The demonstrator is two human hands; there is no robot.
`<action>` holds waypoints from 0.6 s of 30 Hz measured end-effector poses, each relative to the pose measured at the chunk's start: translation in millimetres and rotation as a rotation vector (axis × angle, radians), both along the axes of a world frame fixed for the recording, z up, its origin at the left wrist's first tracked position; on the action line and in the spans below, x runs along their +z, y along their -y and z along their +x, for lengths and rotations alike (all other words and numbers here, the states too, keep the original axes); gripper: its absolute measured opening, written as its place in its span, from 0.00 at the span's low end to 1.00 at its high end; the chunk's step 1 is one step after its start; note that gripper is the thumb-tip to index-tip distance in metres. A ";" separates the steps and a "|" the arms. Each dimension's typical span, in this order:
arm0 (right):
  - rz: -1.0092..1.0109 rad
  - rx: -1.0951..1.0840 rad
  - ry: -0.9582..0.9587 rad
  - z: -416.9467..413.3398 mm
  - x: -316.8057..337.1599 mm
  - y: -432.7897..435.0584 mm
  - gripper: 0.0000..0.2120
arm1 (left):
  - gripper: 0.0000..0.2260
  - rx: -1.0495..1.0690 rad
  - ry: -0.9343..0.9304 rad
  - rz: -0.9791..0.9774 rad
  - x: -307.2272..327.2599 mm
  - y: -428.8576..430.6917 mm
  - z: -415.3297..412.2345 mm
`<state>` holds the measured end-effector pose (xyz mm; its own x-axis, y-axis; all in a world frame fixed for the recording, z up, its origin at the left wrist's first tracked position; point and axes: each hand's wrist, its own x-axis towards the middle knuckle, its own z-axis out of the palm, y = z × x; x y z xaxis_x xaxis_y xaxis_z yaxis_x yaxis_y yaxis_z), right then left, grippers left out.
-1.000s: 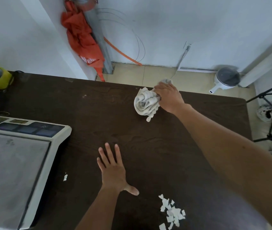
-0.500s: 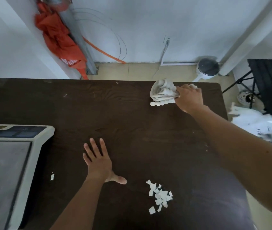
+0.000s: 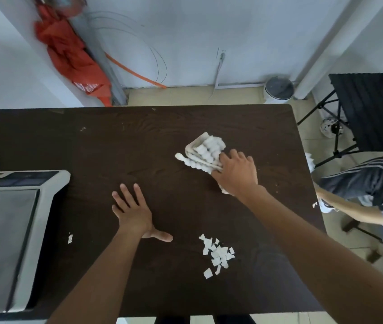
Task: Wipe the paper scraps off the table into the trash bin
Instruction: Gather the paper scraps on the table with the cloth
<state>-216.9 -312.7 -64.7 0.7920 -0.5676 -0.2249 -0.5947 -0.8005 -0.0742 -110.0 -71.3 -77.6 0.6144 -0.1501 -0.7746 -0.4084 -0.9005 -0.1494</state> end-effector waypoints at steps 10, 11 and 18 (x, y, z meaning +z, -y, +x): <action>0.117 0.308 0.100 -30.4 3.6 -84.2 0.25 | 0.66 0.085 -0.052 -0.181 35.8 3.6 4.2; 0.119 0.307 0.113 -30.4 5.9 -80.6 0.25 | 0.64 0.137 -0.081 -0.243 47.5 7.0 12.2; 0.000 0.365 0.225 -18.2 22.9 -40.8 0.23 | 0.60 -0.653 0.290 -0.447 88.6 77.9 -5.4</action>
